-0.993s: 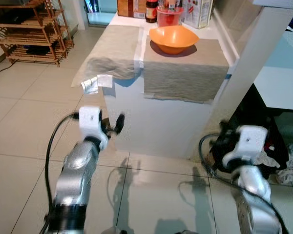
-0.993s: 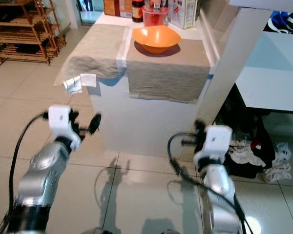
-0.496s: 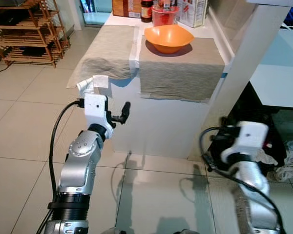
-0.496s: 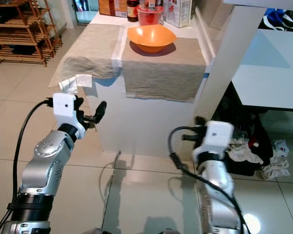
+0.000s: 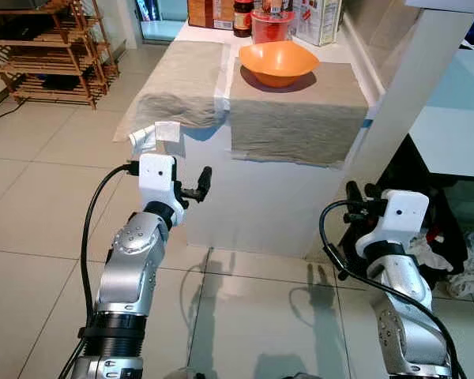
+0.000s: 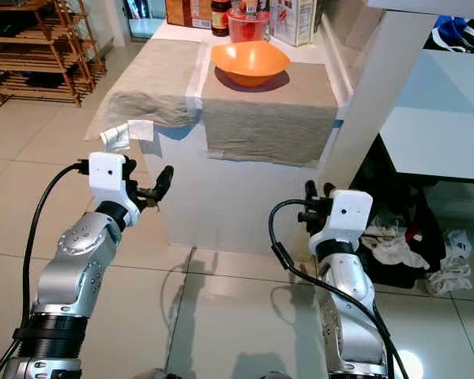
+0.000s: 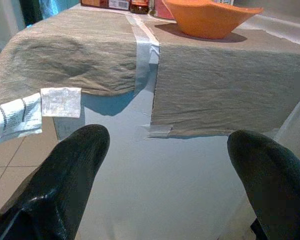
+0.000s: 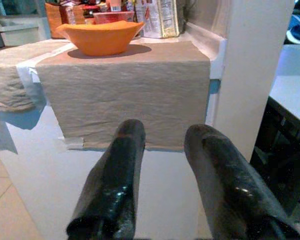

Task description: Setting the table

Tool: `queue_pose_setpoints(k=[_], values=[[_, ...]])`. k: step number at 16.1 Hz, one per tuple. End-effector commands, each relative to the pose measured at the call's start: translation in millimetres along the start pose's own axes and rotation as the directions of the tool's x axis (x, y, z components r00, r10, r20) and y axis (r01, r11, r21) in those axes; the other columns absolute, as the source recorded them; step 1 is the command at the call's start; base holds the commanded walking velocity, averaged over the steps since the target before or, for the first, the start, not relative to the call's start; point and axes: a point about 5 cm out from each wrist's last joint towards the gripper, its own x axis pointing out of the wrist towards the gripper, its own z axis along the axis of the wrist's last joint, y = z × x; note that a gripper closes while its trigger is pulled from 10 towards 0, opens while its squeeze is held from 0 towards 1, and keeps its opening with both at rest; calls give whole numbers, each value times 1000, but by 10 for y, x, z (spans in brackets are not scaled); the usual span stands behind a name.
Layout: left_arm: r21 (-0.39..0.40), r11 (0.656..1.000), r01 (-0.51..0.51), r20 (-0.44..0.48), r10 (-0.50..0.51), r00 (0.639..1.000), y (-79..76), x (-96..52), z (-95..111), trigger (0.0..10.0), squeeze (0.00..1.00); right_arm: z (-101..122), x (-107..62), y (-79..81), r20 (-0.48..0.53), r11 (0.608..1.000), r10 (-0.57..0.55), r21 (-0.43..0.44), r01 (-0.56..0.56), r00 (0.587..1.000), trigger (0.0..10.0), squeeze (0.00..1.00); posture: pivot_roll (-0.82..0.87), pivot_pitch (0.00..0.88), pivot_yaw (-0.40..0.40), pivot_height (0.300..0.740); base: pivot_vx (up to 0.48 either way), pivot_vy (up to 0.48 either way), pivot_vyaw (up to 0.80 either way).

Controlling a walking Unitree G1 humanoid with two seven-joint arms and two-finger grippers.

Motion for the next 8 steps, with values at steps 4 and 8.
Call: queue_pose_setpoints(k=[4, 8], values=[[10, 1000, 17, 0, -17, 1000, -47, 17, -22, 10000, 0, 42, 40, -46, 33, 999, -31, -19, 31, 999, 10000, 1000, -86, 0, 7, 727, 0, 0, 0], [19, 999, 35, 7, -35, 999, -90, 38, -13, 10000, 0, 7, 45, -76, 27, 999, -47, -16, 47, 999, 10000, 1000, -85, 1, 7, 727, 0, 0, 0]])
